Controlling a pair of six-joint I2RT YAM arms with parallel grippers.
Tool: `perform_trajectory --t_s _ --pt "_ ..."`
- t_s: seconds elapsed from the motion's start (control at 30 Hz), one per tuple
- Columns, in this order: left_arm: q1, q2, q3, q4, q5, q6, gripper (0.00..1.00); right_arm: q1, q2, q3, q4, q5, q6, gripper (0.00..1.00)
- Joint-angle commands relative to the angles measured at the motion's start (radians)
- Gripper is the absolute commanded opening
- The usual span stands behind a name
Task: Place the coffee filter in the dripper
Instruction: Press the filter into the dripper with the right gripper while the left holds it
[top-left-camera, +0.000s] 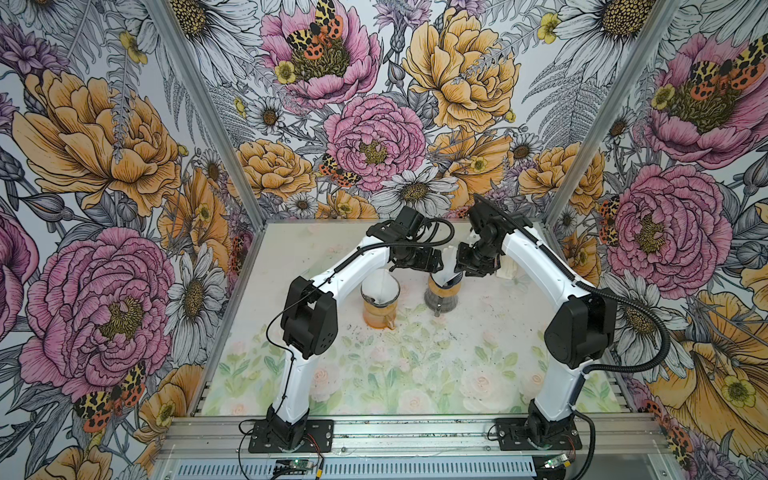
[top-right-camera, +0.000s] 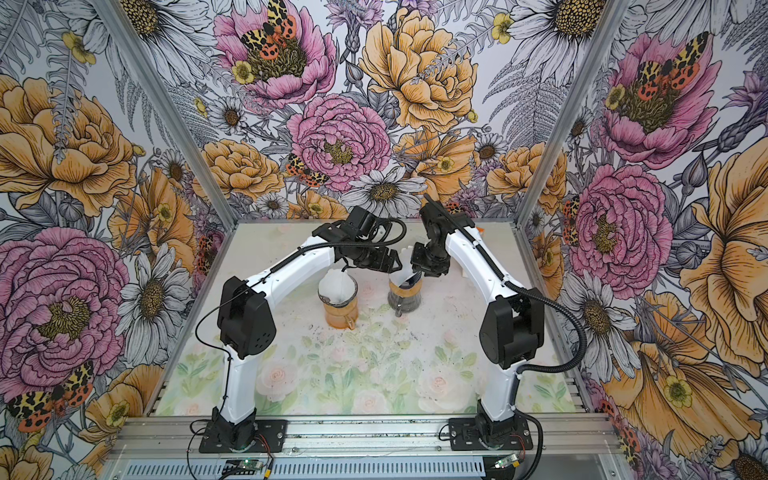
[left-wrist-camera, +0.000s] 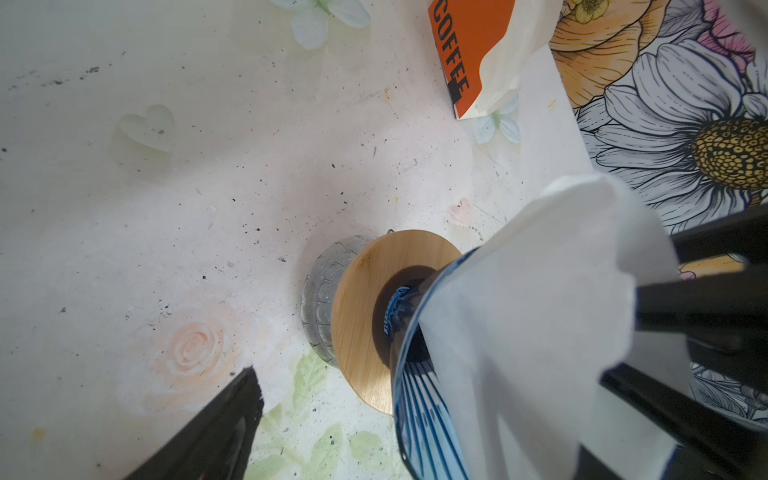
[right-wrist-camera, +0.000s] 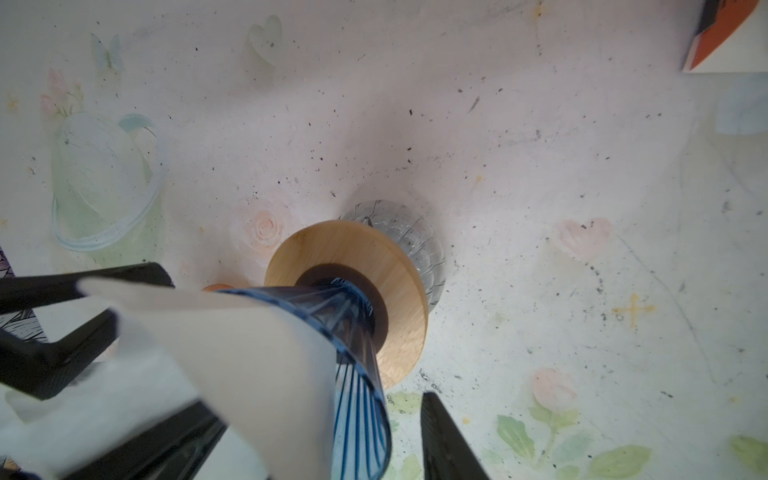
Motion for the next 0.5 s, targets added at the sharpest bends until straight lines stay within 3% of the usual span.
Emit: perform_trajectory --t_s 0.0,0.47 --pt "0.01 0.027 0.022 -0.006 0.011 0.013 0.85 -0.006 0.026 0.025 -0.001 0.036 -0.019 0.38" --pt "0.01 0.05 0.028 -0.022 0.01 0.009 0.82 -0.016 0.068 0.025 0.041 0.038 -0.048 0.38"
